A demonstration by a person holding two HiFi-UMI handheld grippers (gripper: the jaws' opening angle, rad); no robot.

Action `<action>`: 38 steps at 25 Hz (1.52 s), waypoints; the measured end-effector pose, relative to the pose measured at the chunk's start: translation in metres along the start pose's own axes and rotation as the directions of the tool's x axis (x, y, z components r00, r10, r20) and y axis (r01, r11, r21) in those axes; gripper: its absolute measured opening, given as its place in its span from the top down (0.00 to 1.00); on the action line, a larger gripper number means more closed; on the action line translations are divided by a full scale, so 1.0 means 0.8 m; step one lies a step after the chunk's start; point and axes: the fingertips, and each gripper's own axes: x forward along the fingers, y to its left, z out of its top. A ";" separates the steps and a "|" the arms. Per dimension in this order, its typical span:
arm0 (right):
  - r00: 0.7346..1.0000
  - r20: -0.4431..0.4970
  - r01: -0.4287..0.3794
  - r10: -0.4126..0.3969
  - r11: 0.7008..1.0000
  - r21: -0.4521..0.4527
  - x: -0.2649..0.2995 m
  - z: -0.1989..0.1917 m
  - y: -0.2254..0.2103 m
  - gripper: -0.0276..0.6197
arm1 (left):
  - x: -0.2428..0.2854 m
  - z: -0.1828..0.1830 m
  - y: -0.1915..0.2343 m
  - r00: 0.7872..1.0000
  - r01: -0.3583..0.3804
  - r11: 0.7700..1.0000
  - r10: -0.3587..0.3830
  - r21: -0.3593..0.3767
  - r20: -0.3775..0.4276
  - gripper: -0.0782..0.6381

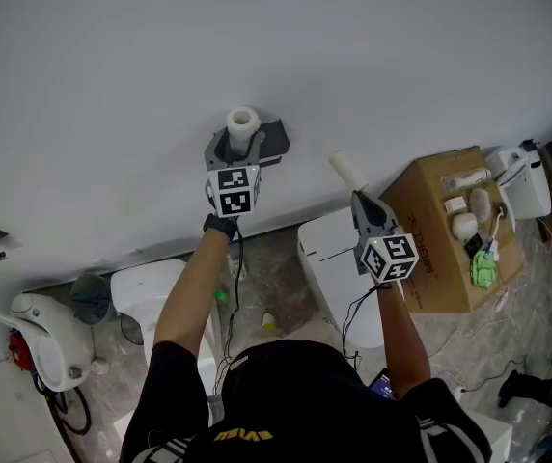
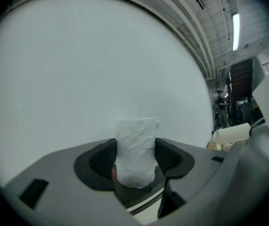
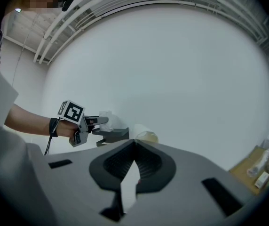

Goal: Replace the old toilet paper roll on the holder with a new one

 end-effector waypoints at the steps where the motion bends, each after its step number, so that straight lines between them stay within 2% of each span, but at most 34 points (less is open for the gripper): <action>1: 1.000 0.002 -0.001 0.001 1.000 -0.001 0.000 0.002 0.001 0.96 | 0.000 0.000 0.000 1.000 0.006 1.000 -0.006 0.000 0.002 0.52; 13: 1.000 0.000 0.012 -0.012 1.000 -0.013 -0.005 0.005 0.005 0.96 | -0.003 0.001 -0.004 1.000 0.016 1.000 -0.016 0.013 -0.010 0.53; 21: 0.999 -0.002 0.039 -0.039 0.999 -0.008 -0.015 0.005 -0.011 0.96 | -0.018 0.044 -0.033 0.995 0.084 0.990 -0.089 0.111 0.040 0.52; 25: 0.999 0.006 0.039 -0.039 0.999 -0.008 -0.015 0.009 -0.009 0.96 | -0.026 0.062 -0.048 0.994 0.081 0.978 -0.092 0.192 0.052 0.52; 28: 1.000 0.009 0.027 -0.027 1.000 -0.014 -0.014 0.011 -0.004 0.96 | -0.035 0.065 -0.058 0.995 0.071 0.967 -0.084 0.243 0.045 0.53; 34: 1.000 0.010 0.029 -0.028 0.999 -0.017 -0.025 0.013 -0.005 0.96 | -0.048 0.057 -0.086 0.994 0.093 0.957 -0.104 0.273 0.027 0.53; 38: 1.000 0.008 0.026 -0.026 1.000 -0.017 -0.029 0.012 -0.007 0.96 | -0.057 0.049 -0.117 0.989 0.135 0.933 -0.149 0.334 0.016 0.53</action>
